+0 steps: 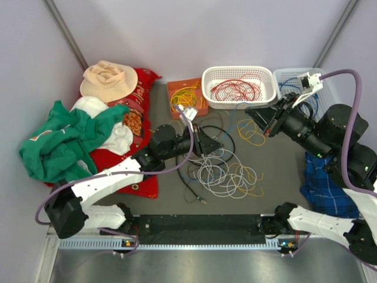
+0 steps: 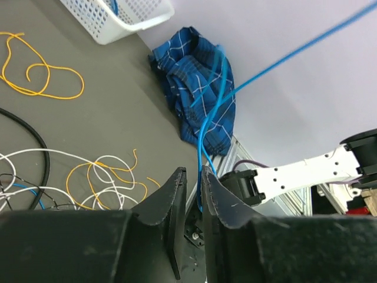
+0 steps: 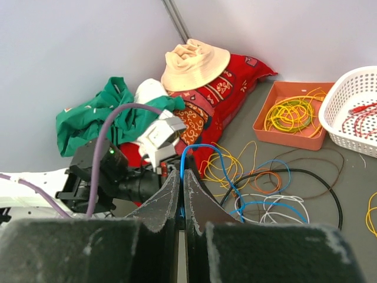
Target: Untangle the cables
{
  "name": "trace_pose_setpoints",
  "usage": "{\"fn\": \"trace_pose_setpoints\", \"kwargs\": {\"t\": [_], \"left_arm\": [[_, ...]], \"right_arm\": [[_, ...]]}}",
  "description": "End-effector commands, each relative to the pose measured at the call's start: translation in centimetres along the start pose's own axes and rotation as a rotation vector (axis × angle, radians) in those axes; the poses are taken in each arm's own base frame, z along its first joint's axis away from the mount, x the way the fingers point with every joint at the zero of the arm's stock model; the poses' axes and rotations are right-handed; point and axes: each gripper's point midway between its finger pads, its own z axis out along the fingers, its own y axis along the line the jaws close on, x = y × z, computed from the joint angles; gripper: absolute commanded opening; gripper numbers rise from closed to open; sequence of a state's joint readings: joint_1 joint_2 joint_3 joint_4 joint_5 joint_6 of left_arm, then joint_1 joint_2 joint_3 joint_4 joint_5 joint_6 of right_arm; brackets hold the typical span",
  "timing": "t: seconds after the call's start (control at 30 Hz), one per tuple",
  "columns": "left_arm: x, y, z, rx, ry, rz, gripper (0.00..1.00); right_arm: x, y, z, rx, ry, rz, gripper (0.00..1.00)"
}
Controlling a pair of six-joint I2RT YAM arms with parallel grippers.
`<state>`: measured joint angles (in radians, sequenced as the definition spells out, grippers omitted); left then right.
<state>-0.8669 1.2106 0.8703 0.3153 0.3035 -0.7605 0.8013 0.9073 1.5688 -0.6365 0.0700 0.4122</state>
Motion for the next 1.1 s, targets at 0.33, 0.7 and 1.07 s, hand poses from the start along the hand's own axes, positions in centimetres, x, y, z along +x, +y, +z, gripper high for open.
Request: {"fn": "trace_pose_setpoints", "kwargs": {"t": [0.33, 0.7, 1.07], "left_arm": [[-4.8, -1.6, -0.1, -0.106, -0.102, 0.114, 0.0], [-14.3, -4.5, -4.2, -0.366, -0.199, 0.313, 0.0], [-14.2, -5.5, -3.9, -0.335, -0.15, 0.337, 0.0]], "right_arm": [[0.1, -1.2, -0.8, 0.049, -0.031, -0.012, 0.0], [3.3, -4.5, -1.2, 0.174, 0.015, -0.032, 0.66], [0.9, -2.2, -0.6, 0.063, -0.064, -0.048, 0.68]]}}
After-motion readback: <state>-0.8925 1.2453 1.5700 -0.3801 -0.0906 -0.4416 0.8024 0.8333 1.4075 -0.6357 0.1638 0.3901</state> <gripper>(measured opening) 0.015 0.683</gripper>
